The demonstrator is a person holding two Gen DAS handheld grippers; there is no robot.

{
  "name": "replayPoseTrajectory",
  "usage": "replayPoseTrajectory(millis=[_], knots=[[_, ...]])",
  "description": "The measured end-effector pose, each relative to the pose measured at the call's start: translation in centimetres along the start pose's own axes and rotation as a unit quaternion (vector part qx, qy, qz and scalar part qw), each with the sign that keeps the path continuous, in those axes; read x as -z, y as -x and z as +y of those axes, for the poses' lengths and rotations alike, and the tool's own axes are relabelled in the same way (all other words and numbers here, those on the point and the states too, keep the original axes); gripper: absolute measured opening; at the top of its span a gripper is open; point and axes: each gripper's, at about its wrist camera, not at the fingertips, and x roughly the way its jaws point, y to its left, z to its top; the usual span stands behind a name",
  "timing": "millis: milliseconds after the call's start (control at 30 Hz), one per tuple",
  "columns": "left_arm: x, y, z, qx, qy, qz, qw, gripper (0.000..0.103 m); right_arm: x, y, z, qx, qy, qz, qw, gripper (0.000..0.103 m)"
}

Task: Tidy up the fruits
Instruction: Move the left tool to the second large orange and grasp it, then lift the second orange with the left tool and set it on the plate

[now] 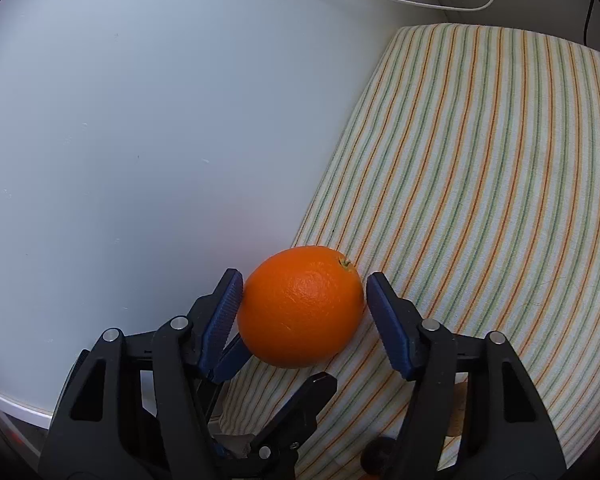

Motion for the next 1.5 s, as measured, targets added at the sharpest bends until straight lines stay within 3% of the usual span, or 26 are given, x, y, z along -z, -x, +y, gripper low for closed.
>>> replayPoseTrajectory(millis=[233, 767, 1100, 1500], knots=[[-0.2, -0.4, -0.1, -0.004, 0.002, 0.001, 1.0, 0.06, 0.5, -0.5, 0.5, 0.003, -0.001, -0.006, 1.0, 0.066], [0.1, 2.8, -2.7, 0.01, -0.024, -0.03, 0.9992, 0.06, 3.6, 5.1, 1.4, 0.001, 0.016, -0.034, 0.999, 0.066], [0.9, 6.6, -6.5, 0.04, -0.047, -0.051, 0.9968, 0.06, 6.4, 12.3, 1.7, 0.01, 0.024, -0.072, 0.997, 0.066], [3.5, 10.8, -14.1, 0.096, -0.094, -0.067, 0.9887, 0.06, 12.2, 22.6, 0.4, 0.037, 0.012, -0.137, 0.99, 0.066]])
